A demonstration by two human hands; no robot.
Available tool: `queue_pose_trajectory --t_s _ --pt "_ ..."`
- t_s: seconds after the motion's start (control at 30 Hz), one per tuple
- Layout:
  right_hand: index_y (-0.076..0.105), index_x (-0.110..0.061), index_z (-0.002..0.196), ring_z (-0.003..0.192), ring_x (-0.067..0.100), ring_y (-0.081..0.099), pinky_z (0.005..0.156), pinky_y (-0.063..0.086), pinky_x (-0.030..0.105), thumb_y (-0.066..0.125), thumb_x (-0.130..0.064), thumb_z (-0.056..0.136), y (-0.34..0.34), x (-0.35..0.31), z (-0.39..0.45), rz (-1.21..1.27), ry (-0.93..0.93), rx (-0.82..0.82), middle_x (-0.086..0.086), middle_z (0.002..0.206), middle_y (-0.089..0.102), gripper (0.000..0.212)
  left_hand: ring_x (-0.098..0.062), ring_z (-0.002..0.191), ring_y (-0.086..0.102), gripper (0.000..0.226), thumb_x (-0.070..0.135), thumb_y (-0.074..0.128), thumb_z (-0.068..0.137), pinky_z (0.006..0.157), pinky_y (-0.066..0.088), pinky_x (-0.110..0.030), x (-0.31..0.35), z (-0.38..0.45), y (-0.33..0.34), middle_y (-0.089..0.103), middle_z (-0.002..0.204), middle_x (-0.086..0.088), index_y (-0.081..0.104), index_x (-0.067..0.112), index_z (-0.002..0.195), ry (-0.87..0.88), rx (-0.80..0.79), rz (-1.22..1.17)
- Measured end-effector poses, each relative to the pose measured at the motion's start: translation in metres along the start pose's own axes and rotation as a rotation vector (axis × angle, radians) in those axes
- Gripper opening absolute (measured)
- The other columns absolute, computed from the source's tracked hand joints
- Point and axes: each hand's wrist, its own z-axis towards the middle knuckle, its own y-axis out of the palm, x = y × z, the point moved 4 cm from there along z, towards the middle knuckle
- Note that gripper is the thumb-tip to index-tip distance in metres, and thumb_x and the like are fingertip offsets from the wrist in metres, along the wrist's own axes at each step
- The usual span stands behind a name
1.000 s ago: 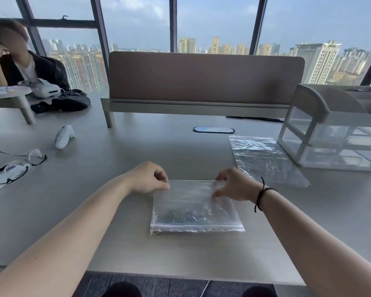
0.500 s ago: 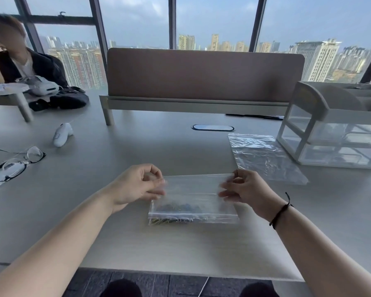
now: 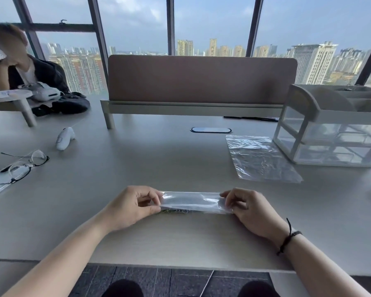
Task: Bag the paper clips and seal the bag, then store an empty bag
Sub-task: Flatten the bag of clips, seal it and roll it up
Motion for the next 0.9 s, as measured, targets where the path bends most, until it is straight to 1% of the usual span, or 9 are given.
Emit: queue_pose_trajectory --t_s 0.1,0.17,0.27,0.33,0.47,0.53,0.63,0.73,0.9 --pt "0.063 -0.027 0.071 0.098 -0.001 0.066 0.087 0.048 0.018 0.054 0.004 0.082 -0.001 -0.005 -0.001 -0.109 -0.039 0.024 -0.022 0.1 0.073 0.034 -0.01 0.1 0.07 0.017 0.015 0.084 0.077 0.089 0.051 -0.019 -0.001 -0.002 0.0 0.072 0.106 0.019 0.073 0.027 0.073 0.053 0.016 0.147" --pt "0.063 -0.032 0.072 0.099 0.007 0.064 0.091 0.046 0.024 0.053 -0.002 0.084 -0.001 -0.007 -0.002 -0.168 -0.044 0.031 -0.022 0.097 0.073 0.033 -0.007 0.102 0.068 0.013 0.04 0.081 0.078 0.088 0.049 -0.015 0.002 -0.003 -0.001 0.072 0.102 0.02 0.074 0.03 0.075 0.082 0.036 0.221" --pt "0.065 -0.032 0.081 0.099 0.014 0.06 0.088 0.045 0.032 0.052 -0.027 0.084 0.0 -0.011 -0.001 -0.248 -0.033 0.084 -0.016 0.092 0.071 0.015 0.003 0.103 0.062 0.049 0.074 0.057 0.078 0.089 0.04 -0.006 0.006 -0.001 -0.004 0.073 0.094 0.021 0.077 0.029 0.075 0.105 0.11 0.318" --pt "0.065 -0.029 0.082 0.096 0.015 0.059 0.085 0.044 0.032 0.052 -0.042 0.084 0.0 -0.019 0.002 -0.284 -0.089 0.197 -0.014 0.092 0.065 0.018 0.005 0.1 0.06 0.049 0.071 0.057 0.079 0.087 0.041 -0.009 0.012 0.005 -0.003 0.072 0.095 0.021 0.076 0.027 0.073 0.125 0.168 0.374" --pt "0.066 -0.029 0.089 0.105 0.015 0.058 0.09 0.039 0.027 0.06 -0.047 0.086 0.01 -0.051 0.011 -0.307 -0.203 0.317 -0.009 0.109 0.063 0.019 -0.003 0.105 0.062 0.009 0.03 0.074 0.087 0.086 0.045 -0.019 0.03 0.013 0.005 0.072 0.104 0.014 0.073 0.025 0.08 0.147 0.233 0.417" --pt "0.066 -0.029 0.108 0.124 0.015 0.053 0.103 0.035 0.029 0.052 -0.052 0.089 0.026 -0.063 0.015 -0.387 -0.234 0.208 -0.007 0.129 0.061 0.033 -0.003 0.119 0.058 0.015 0.038 0.067 0.09 0.095 0.04 -0.014 0.04 0.015 0.013 0.067 0.124 0.013 0.071 0.03 0.102 0.171 0.179 0.438" --pt "0.038 -0.031 0.145 0.15 0.016 0.02 0.121 0.017 0.042 0.028 -0.061 0.091 0.057 -0.064 0.015 -0.508 -0.195 -0.106 -0.005 0.16 0.03 0.063 -0.001 0.146 0.024 0.078 0.076 0.022 0.086 0.119 0.017 -0.023 0.04 0.014 0.038 0.027 0.158 0.017 0.036 0.033 0.15 0.17 -0.078 0.622" --pt "0.012 -0.029 0.155 0.152 0.013 0.004 0.123 0.001 0.044 0.022 -0.059 0.096 0.074 -0.053 0.008 -0.533 -0.111 -0.293 -0.01 0.165 0.011 0.067 0.001 0.148 -0.008 0.094 0.074 -0.007 0.073 0.123 -0.004 -0.027 0.03 0.006 0.058 -0.011 0.157 0.021 -0.001 0.031 0.156 0.116 -0.243 0.77" --pt "0.003 -0.028 0.156 0.152 0.011 -0.002 0.123 -0.002 0.043 0.021 -0.062 0.098 0.074 -0.048 0.009 -0.557 -0.105 -0.34 -0.013 0.165 0.003 0.07 0.001 0.148 -0.013 0.101 0.075 -0.02 0.065 0.118 -0.011 -0.019 0.017 0.01 0.058 -0.015 0.156 0.022 -0.007 0.031 0.155 0.083 -0.236 0.767"
